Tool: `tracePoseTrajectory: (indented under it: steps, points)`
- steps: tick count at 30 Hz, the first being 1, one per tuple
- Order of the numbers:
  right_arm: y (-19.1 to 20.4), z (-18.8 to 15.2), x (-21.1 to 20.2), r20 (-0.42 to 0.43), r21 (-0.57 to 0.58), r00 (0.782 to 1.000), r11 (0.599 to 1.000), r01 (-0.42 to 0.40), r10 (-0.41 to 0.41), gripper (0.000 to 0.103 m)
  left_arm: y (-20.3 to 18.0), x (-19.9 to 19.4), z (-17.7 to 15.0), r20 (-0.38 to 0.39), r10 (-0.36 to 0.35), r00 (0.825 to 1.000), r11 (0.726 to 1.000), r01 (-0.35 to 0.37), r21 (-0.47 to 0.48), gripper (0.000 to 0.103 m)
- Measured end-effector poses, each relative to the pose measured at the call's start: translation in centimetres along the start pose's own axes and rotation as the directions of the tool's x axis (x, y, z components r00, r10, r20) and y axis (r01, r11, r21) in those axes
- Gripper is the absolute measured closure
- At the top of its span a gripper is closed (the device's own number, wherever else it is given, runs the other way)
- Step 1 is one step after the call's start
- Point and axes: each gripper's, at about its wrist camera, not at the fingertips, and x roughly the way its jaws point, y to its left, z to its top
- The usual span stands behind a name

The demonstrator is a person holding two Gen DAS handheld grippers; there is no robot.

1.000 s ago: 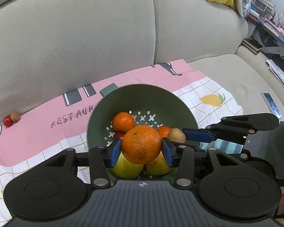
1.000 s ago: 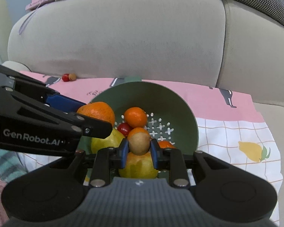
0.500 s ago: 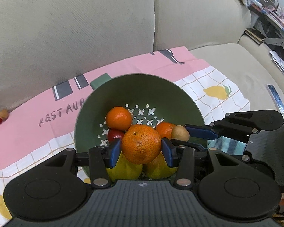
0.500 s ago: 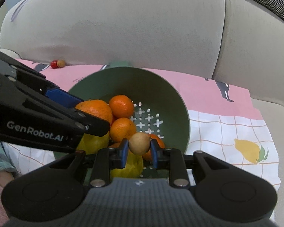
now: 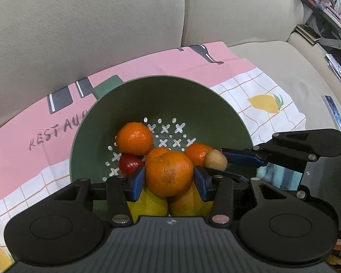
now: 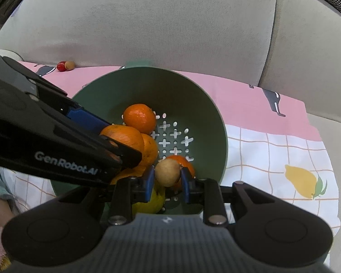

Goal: Organize fruits
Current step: 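Lower both tools into the colander and open them to release the fruits, then withdraw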

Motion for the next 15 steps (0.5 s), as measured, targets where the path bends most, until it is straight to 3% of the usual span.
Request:
tracePoseTrajectory:
  steps: [11,15]
  points:
    - [0.21,0.22,-0.13,-0.012,0.000,1.000,1.000,0.012,-0.012,0.079,0.28,0.29,0.15,-0.002,-0.011,1.000,1.000,0.011,-0.025,0.047]
    - [0.42,0.31,-0.35,-0.012,-0.004,1.000,1.000,0.027,-0.027,0.068,0.23,0.11,0.08,-0.003,-0.018,1.000,1.000,0.018,-0.025,0.043]
